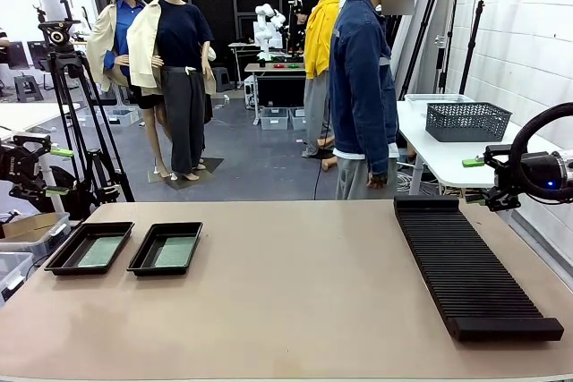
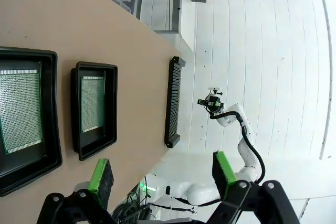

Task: Inspect and transfer BCBs to ESD trays.
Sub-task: Pick up the ESD tray and place it on the left side of the table.

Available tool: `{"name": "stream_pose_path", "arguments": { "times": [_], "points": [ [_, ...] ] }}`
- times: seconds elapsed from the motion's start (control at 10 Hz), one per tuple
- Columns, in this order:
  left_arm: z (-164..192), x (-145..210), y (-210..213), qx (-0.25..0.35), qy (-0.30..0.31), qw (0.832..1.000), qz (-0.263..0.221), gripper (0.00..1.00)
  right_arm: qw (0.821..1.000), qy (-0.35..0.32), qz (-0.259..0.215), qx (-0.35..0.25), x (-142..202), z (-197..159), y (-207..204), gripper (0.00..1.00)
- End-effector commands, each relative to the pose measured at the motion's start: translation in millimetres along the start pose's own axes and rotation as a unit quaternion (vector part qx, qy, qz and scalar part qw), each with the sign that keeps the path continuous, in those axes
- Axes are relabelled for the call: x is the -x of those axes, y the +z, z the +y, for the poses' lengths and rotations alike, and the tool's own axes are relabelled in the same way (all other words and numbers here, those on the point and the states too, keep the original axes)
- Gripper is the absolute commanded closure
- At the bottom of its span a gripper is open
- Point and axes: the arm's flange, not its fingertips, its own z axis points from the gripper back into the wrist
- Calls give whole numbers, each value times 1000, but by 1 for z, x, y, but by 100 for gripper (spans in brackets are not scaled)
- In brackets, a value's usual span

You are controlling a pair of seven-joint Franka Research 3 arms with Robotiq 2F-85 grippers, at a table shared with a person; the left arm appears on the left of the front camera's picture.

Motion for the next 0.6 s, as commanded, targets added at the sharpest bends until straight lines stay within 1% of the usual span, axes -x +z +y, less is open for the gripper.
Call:
{"name": "stream_pose_path", "arguments": {
  "times": [0.0, 0.5],
  "points": [
    [1, 1, -1, 1, -3, 1000, 0, 0, 1000, -4, 4, -3, -3, 2, 0, 0],
    [1, 1, -1, 1, -3, 1000, 0, 0, 1000, -4, 4, -3, -3, 2, 0, 0]
  ]
}}
